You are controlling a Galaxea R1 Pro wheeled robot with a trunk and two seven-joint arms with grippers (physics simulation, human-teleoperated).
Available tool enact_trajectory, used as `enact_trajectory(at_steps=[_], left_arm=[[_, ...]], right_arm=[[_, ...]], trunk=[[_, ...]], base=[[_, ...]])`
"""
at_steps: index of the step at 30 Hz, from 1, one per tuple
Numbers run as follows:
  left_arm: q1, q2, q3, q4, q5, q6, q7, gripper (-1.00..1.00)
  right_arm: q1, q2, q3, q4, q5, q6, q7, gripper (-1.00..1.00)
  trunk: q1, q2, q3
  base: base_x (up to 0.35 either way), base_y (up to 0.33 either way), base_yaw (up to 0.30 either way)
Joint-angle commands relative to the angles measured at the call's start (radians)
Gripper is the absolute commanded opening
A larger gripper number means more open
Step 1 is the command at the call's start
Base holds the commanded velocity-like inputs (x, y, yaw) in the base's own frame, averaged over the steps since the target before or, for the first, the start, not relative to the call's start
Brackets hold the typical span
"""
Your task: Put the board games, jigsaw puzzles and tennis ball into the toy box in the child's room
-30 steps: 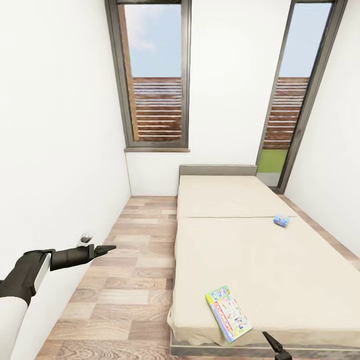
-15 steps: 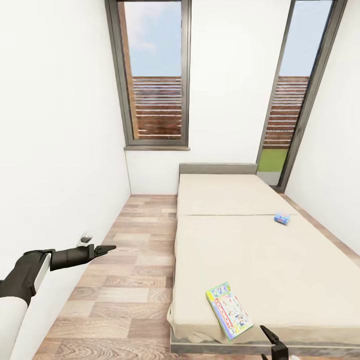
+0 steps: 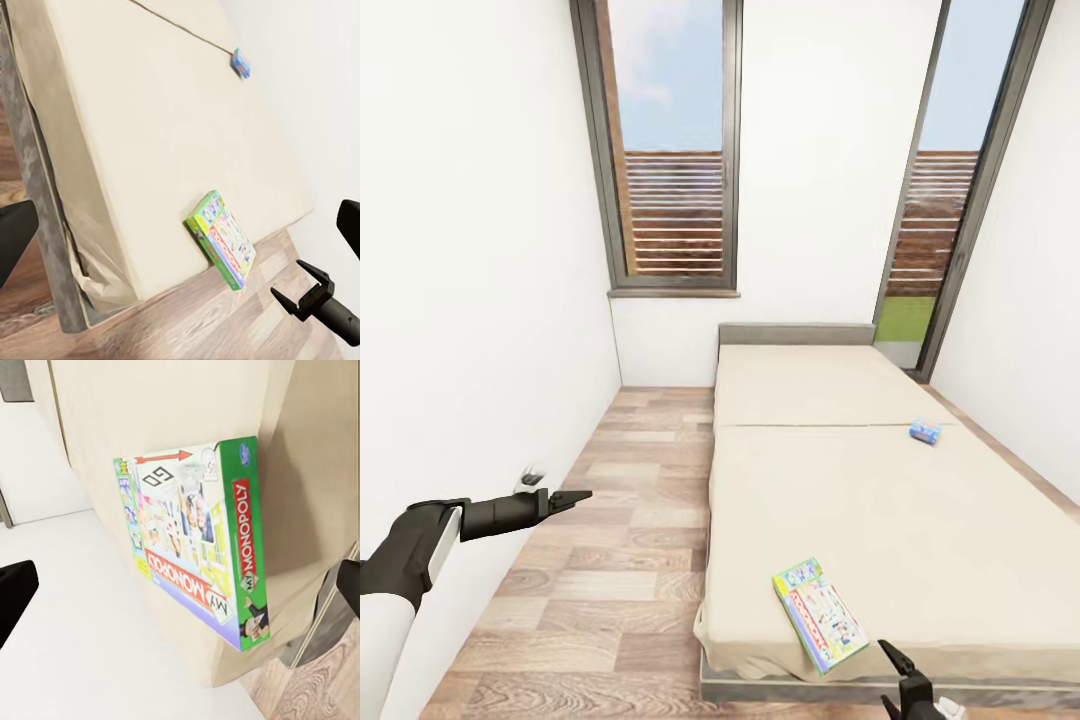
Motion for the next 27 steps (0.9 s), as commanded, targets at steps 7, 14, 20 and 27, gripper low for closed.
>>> enact_trajectory(at_steps=[7, 14, 20, 27], left_arm=[[-0.001, 0.0, 0.001, 0.0, -0.001, 0.009, -0.006, 1.0], [-0.001, 0.0, 0.002, 0.0, -0.001, 0.009, -0.009, 1.0], [-0.001, 0.0, 0.003, 0.0, 0.0, 0.009, -0.009, 1.0], [-0.001, 0.0, 0.002, 0.0, 0.0, 0.012, -0.012, 1.0]], right_arm=[[-0.003, 0.004, -0.003, 0.0, 0.0, 0.006, 0.0, 1.0], [-0.003, -0.003, -0.001, 0.002, 0.0, 0.006, 0.0, 1.0], [-0.003, 0.0, 0.0, 0.002, 0.0, 0.01, 0.001, 1.0], [-0.003, 0.005, 0.001, 0.002, 0.001, 0.012, 0.0, 1.0]], trunk=[[0.027, -0.05, -0.023], [0.054, -0.099, -0.045], [0.077, -0.141, -0.064], [0.104, -0.19, -0.086]], base=[[0.0, 0.0, 0.0], [0.0, 0.0, 0.0], [0.0, 0.0, 0.0], [0.0, 0.0, 0.0]])
